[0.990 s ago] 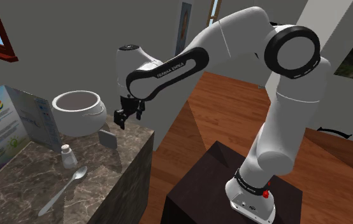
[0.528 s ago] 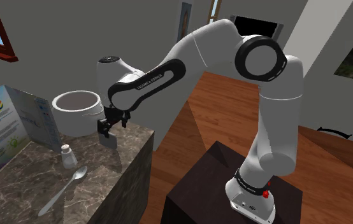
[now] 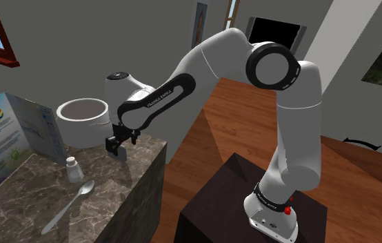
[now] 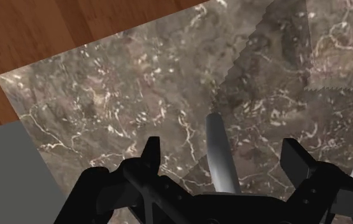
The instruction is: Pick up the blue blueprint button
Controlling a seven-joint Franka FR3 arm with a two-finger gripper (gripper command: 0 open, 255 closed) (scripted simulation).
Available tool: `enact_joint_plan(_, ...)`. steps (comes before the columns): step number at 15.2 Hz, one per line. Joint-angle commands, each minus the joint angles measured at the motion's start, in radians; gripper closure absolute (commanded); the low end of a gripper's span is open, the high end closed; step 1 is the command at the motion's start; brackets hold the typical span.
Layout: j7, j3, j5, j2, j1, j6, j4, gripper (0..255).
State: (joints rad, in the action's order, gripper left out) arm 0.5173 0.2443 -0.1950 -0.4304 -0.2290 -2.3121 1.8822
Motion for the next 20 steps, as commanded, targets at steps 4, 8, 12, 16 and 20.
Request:
enact_joint_plan(4,0.002,0.000,-0.001,-0.003,-0.001,-0.005,0.001,255)
enact_joint_plan(8,0.002,-0.001,-0.002,-0.003,-0.001,-0.004,0.000,255)
enact_joint_plan(12,-0.004,0.003,0.005,0.013,0.001,0.017,-0.006,255)
enact_joint_plan(16,-0.013,0.009,0.018,0.043,0.006,0.060,-0.019,255)
enact_joint_plan(20,-0.022,0.015,0.030,0.072,0.009,0.103,-0.035,255)
